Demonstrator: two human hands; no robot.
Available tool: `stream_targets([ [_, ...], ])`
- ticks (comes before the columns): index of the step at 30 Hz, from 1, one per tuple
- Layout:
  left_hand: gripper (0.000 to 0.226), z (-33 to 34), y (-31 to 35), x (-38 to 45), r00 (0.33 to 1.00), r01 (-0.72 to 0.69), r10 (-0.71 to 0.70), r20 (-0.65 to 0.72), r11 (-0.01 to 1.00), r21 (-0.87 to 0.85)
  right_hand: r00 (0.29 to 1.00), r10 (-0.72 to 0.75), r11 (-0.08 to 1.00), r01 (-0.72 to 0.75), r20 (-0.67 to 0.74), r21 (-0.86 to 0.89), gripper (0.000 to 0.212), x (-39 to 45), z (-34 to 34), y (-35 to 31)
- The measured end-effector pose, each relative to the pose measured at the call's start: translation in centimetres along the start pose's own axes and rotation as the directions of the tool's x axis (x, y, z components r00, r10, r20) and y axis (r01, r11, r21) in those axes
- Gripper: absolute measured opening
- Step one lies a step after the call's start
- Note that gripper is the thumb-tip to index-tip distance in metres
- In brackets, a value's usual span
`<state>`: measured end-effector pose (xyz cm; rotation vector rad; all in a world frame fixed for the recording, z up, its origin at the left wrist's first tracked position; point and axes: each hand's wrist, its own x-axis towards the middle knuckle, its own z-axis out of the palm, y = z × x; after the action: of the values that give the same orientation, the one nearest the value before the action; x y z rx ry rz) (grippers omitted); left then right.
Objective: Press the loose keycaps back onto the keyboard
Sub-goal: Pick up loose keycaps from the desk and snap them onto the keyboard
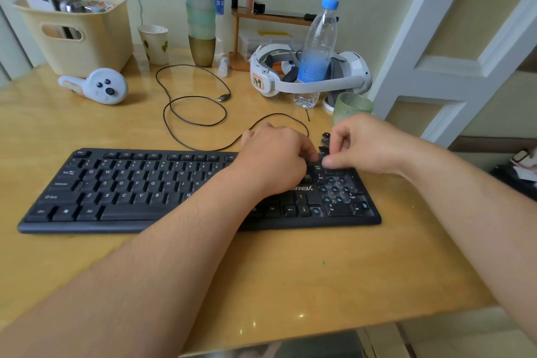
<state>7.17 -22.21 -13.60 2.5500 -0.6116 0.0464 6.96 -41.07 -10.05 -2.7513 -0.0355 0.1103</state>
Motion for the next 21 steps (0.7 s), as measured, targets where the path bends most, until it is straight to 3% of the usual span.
stream_targets([
  [2,0.044,0.2,0.0,0.0,0.999,-0.041,0.041,-0.001,0.999,-0.009,0.985,-0.004,0.999,0.012,-0.171,0.041,0.015,0.7,-0.9,1.2],
  [5,0.04,0.3,-0.1,-0.2,0.992,-0.123,0.121,0.034,0.99,0.061,0.948,-0.033,0.995,0.0,-0.316,-0.102,0.006,1.9,-0.8,2.7],
  [8,0.039,0.3,-0.1,-0.1,0.989,-0.143,0.141,0.034,0.987,0.068,0.962,-0.17,0.944,0.097,-0.213,-0.314,0.022,2.9,0.5,3.2],
  [12,0.041,0.4,-0.1,0.2,0.989,-0.121,0.124,-0.075,0.991,0.055,0.954,-0.3,0.83,0.247,-0.027,-0.501,0.048,3.6,1.0,2.5],
  [21,0.041,0.0,-0.4,0.5,0.985,0.02,-0.027,-0.171,0.999,-0.041,0.926,-0.353,0.819,0.373,0.13,-0.436,0.028,4.1,0.5,1.2],
])
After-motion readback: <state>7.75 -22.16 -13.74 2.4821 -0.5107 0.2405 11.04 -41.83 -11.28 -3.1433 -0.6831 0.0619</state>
